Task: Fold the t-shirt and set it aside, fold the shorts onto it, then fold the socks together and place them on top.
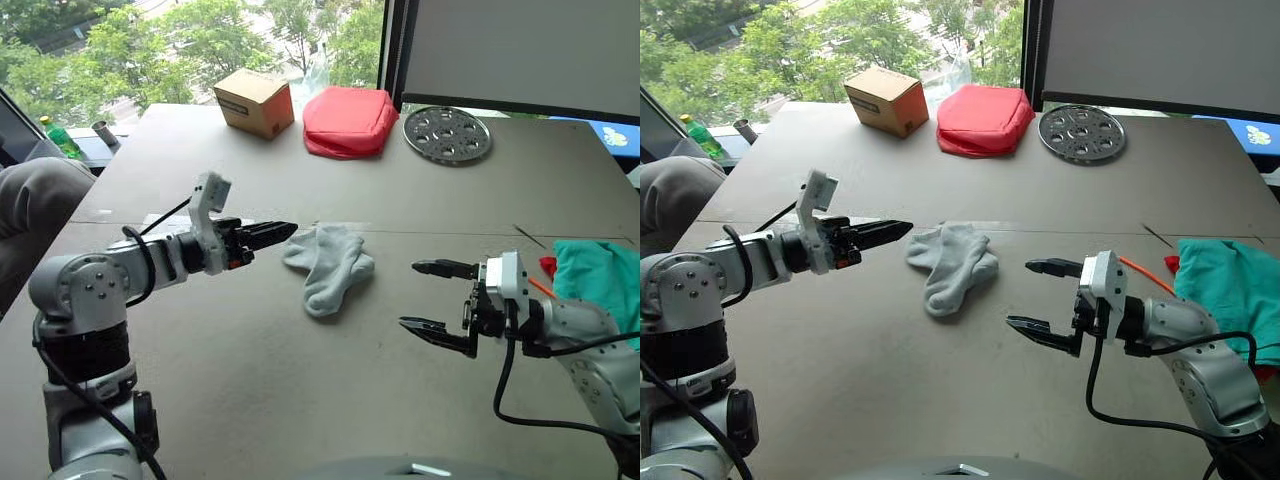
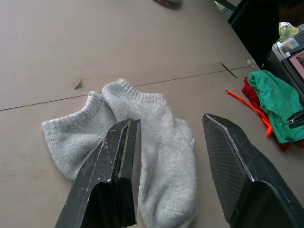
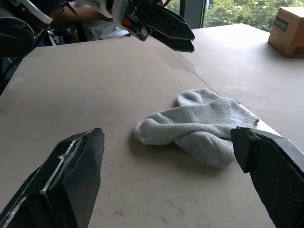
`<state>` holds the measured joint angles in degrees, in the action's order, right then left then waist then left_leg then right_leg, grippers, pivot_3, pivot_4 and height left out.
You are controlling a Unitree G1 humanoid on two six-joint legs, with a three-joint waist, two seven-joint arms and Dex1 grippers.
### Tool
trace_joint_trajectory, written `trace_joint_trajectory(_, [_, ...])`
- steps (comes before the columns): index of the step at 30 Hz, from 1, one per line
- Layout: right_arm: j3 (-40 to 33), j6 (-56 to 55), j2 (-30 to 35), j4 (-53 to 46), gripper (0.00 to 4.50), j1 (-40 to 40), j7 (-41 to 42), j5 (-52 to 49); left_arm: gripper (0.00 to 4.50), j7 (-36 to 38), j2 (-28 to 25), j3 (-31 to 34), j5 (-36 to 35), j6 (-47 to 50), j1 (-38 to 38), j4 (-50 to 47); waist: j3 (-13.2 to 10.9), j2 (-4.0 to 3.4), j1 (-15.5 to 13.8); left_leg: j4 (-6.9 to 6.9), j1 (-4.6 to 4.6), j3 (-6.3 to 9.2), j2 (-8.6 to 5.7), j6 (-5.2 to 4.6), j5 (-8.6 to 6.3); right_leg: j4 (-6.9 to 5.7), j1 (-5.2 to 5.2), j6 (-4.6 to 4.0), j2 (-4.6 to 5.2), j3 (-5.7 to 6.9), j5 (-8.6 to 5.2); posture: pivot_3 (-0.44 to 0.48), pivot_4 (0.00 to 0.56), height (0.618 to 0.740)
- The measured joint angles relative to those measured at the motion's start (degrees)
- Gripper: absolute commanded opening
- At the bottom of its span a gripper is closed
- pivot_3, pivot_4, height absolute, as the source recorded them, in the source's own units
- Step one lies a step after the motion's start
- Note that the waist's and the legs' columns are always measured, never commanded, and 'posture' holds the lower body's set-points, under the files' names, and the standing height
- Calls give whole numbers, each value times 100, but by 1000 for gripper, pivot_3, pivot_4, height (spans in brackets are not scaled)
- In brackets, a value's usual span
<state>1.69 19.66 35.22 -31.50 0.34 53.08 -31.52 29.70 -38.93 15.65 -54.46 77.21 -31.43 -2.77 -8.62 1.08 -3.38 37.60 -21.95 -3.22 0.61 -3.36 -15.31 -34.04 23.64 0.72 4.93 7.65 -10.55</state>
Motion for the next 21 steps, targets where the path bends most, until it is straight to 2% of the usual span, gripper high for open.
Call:
trace_joint_trajectory(7, [65, 11, -50, -599, 4500, 393, -459, 212, 2261, 803, 104, -1383, 1051, -397, -873, 1865, -8, 8, 107, -7, 0, 2, 4, 21, -3, 2, 4, 1, 18, -13, 0, 0, 150, 739])
trace_joint_trajectory(14, [242, 42, -103, -939, 4500, 446, -750, 281, 2261, 1291, 535, -1748, 1697, -898, -1518, 2955, -10, 20, 101, -7, -8, 21, 6, 27, -3, 3, 4, 3, 17, 1, 2, 0, 150, 739])
trace_joint_trajectory(17, [246, 37, -85, -947, 4500, 564, -812, 364, 1509, 1373, 699, -1762, 1803, -914, -1566, 3059, -10, 21, 110, -7, -7, 21, 6, 11, 7, 2, 4, 18, 16, 1, 11, 0, 150, 739])
trace_joint_trajectory(20, [265, 37, -103, -965, 4500, 566, -893, 393, 35, 1384, 842, -1763, 1915, -914, -1570, 3143, -11, 21, 112, -7, -6, 22, 6, 10, 7, 2, 3, 18, 16, 1, 11, 0, 150, 739])
trace_joint_trajectory(21, [302, 37, -107, -973, 4500, 567, -918, 406, 10, 1382, 889, -1736, 1946, -908, -1570, 3161, -11, 21, 114, -7, -5, 24, 6, 5, 4, 1, 3, 16, 17, 2, 9, 0, 150, 739])
